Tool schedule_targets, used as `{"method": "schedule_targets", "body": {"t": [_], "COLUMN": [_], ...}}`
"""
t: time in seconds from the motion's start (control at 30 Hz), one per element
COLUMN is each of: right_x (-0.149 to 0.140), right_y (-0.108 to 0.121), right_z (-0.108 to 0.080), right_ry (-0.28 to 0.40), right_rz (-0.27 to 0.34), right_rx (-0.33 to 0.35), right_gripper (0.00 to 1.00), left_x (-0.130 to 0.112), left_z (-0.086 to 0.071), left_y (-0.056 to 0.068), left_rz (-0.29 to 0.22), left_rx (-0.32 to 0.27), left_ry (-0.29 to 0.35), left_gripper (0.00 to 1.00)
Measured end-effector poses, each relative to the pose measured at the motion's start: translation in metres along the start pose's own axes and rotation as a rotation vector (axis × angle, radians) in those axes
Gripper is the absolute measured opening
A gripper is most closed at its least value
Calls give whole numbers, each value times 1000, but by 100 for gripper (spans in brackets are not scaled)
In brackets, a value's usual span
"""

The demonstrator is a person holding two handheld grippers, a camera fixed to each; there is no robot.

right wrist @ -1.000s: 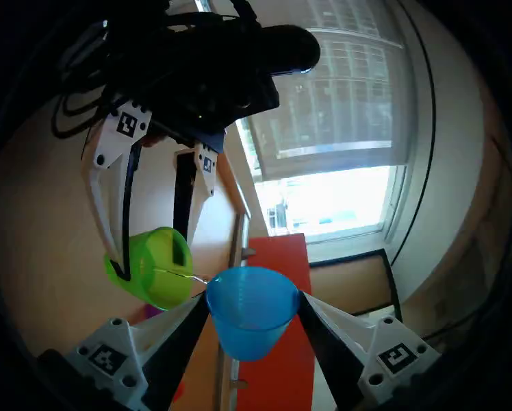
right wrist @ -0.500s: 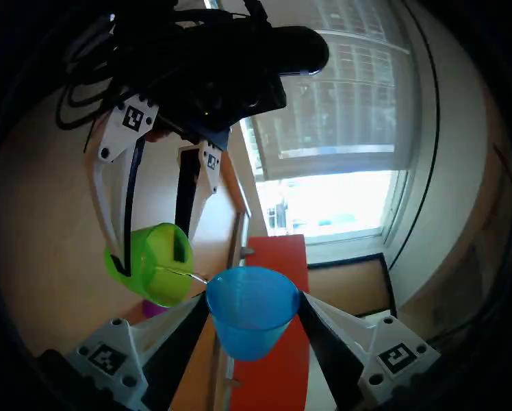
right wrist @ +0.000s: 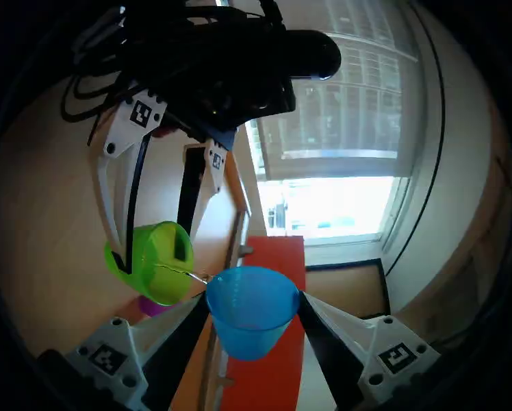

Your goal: Pour water

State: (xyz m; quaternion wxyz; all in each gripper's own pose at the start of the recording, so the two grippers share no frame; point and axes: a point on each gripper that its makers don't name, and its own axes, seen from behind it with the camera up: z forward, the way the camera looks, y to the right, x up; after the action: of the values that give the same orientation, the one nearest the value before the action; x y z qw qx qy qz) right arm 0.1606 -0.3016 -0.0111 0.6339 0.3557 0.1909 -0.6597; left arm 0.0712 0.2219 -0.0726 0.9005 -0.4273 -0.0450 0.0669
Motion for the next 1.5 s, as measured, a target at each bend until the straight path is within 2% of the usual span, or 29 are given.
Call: {"method": "schedule_targets", "body": {"t": [0.47, 1.5], "right_x": [2, 1], "right_y": [4, -1], "right_z": [-5, -5], "right_ry": [-7, -24], "right_rz": [-49, -156], "right_rx": [-13, 9], "right_gripper": [92, 93], "left_x": [1, 1], "left_z": [1, 1], "left_y": [1, 4], "left_rz": [0, -3], "left_rx": [-3, -3], "left_ry": [3, 8], "left_gripper": [86, 86]}}
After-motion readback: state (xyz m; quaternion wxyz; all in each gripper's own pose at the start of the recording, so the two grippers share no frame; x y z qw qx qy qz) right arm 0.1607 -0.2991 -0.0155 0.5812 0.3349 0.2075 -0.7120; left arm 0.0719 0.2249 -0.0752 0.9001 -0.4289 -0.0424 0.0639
